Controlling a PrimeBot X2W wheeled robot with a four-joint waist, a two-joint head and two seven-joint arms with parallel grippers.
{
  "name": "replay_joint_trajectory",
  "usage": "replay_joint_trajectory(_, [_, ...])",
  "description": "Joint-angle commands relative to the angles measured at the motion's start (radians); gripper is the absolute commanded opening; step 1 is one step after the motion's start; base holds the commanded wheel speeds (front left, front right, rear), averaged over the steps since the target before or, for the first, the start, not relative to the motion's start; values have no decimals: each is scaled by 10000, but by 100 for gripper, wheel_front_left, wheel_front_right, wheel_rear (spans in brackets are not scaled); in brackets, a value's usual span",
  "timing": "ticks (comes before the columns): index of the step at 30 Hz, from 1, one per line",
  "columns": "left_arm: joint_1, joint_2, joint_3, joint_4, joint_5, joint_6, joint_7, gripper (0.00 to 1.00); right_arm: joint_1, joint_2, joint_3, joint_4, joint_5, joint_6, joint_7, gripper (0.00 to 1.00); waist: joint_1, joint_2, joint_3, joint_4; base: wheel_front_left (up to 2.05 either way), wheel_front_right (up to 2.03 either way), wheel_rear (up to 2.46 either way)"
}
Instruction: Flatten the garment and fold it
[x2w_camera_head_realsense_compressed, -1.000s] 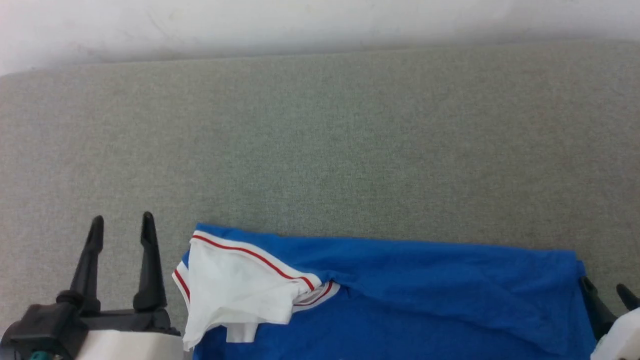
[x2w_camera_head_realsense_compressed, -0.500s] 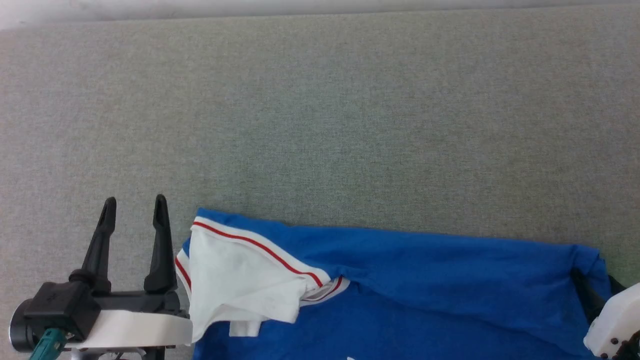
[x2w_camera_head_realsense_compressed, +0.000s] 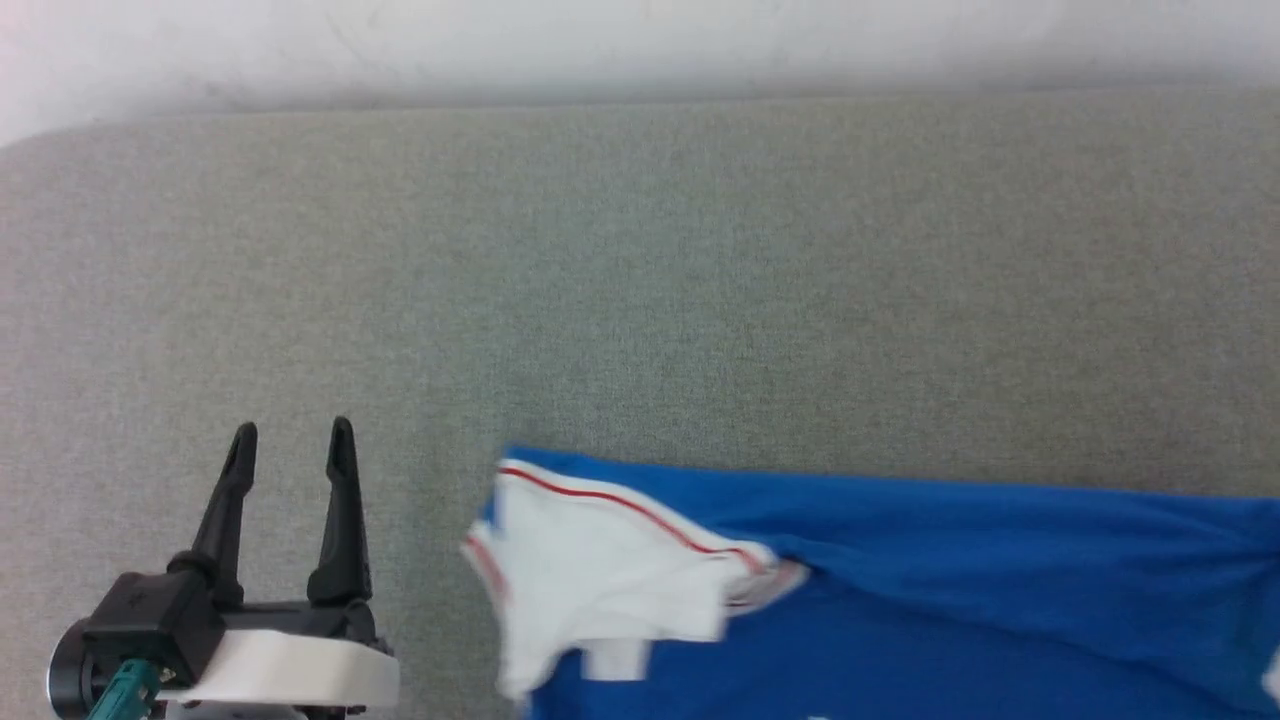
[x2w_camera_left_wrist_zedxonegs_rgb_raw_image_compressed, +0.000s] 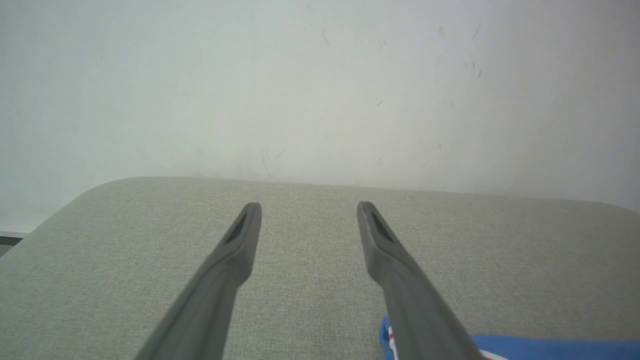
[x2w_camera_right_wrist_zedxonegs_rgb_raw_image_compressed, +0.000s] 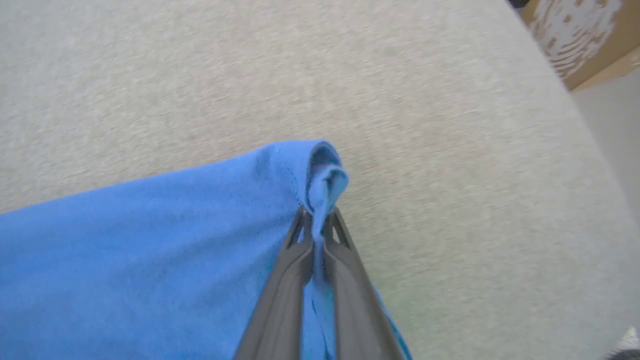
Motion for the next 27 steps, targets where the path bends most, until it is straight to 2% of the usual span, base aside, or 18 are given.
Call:
replay_joint_trajectory(1, [161,-23,-17,51,-92,-67,-10,100,-175,-279,-449,102,-190,-11,-175,0,0,2,-452,34,0,0,0])
replay_joint_trajectory(5, [321,25,-76,102,-125,-97,17,100,-187,-703,-1294,383,-751,-11,-474,0,0,2,-733,175,0,0,0])
replay_joint_trajectory(9, [499,33,-87,163,-180,-78,13,100,-41,-563,-1128,194,-519,-11,-232,0,0,2,-1018,259,0,0,0])
replay_joint_trajectory(13, [683,-39,-169,253,-290,-93,19,100,358,-223,-108,-493,104,-11,281,0,0,2,-1354,330,0,0,0])
replay_joint_trajectory(20, [866,-61,-239,308,-408,-122,46,100,831,247,2413,-1928,1440,-11,1397,0,0,2,-1738,452,0,0,0])
replay_joint_trajectory(24, [882,-67,-274,283,-452,-147,65,100,520,307,3759,-2379,1736,-11,1504,0,0,2,-1760,616,0,0,0])
replay_joint_trajectory(25, [882,-67,-274,283,-452,-147,65,100,520,307,3759,-2379,1736,-11,1504,0,0,2,-1760,616,0,0,0])
replay_joint_trajectory(27, [891,-86,-298,279,-469,-157,62,100,269,318,4408,-2409,1778,-11,1491,0,0,2,-1718,709,0,0,0])
